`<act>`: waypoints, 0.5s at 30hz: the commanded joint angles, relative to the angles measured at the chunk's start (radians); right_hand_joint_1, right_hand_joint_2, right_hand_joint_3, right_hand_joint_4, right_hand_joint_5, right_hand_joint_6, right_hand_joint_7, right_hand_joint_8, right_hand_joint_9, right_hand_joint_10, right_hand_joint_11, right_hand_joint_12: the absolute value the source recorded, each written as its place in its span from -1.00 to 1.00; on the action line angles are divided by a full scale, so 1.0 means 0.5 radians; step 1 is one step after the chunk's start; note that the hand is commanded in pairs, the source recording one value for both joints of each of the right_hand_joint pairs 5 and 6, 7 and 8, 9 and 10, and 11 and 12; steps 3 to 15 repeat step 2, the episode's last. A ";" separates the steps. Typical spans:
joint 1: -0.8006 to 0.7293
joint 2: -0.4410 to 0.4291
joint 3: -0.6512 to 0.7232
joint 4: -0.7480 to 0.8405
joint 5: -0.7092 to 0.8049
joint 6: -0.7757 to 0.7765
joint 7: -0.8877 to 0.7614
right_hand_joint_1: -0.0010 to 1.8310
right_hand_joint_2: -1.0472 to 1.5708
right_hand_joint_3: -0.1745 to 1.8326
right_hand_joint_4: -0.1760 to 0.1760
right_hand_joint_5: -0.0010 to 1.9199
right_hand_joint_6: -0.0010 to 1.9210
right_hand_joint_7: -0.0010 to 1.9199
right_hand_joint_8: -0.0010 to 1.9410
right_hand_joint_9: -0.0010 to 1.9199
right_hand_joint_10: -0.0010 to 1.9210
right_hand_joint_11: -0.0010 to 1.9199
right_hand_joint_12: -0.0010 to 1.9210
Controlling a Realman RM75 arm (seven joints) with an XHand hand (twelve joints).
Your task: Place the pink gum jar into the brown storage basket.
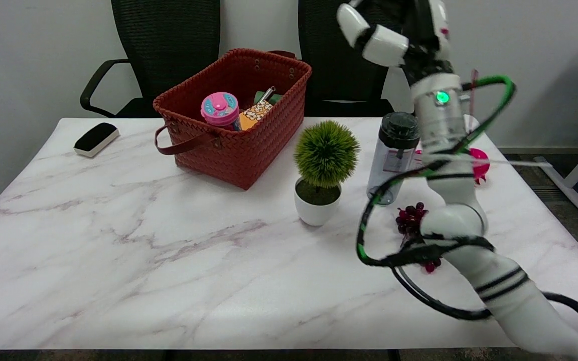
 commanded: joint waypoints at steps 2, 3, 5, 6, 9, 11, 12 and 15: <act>-0.918 0.311 0.299 0.021 0.292 0.750 -0.094 0.27 0.25 -0.05 0.00 -0.13 -0.13 0.16 0.15 -0.11 -0.11 -0.32 -0.32; -0.918 0.311 0.299 0.021 0.292 0.750 -0.094 0.27 0.25 -0.05 0.00 -0.13 -0.13 0.16 0.15 -0.11 -0.11 -0.32 -0.32; -0.918 0.311 0.299 0.021 0.292 0.750 -0.094 0.27 0.25 -0.05 0.00 -0.13 -0.13 0.16 0.15 -0.11 -0.11 -0.32 -0.32; -0.918 0.311 0.299 0.021 0.292 0.750 -0.094 0.27 0.25 -0.05 0.00 -0.13 -0.13 0.16 0.15 -0.11 -0.11 -0.32 -0.32; -0.918 0.311 0.299 0.021 0.292 0.750 -0.094 0.27 0.25 -0.05 0.00 -0.13 -0.13 0.16 0.15 -0.11 -0.11 -0.32 -0.32; -0.918 0.311 0.299 0.021 0.292 0.750 -0.094 0.27 0.25 -0.05 0.00 -0.13 -0.13 0.16 0.15 -0.11 -0.11 -0.32 -0.32; -0.918 0.311 0.299 0.021 0.292 0.750 -0.094 0.27 0.25 -0.05 0.00 -0.13 -0.13 0.16 0.15 -0.11 -0.11 -0.32 -0.32; -0.918 0.311 0.299 0.021 0.292 0.750 -0.094 0.27 0.25 -0.05 0.00 -0.13 -0.13 0.16 0.15 -0.11 -0.11 -0.32 -0.32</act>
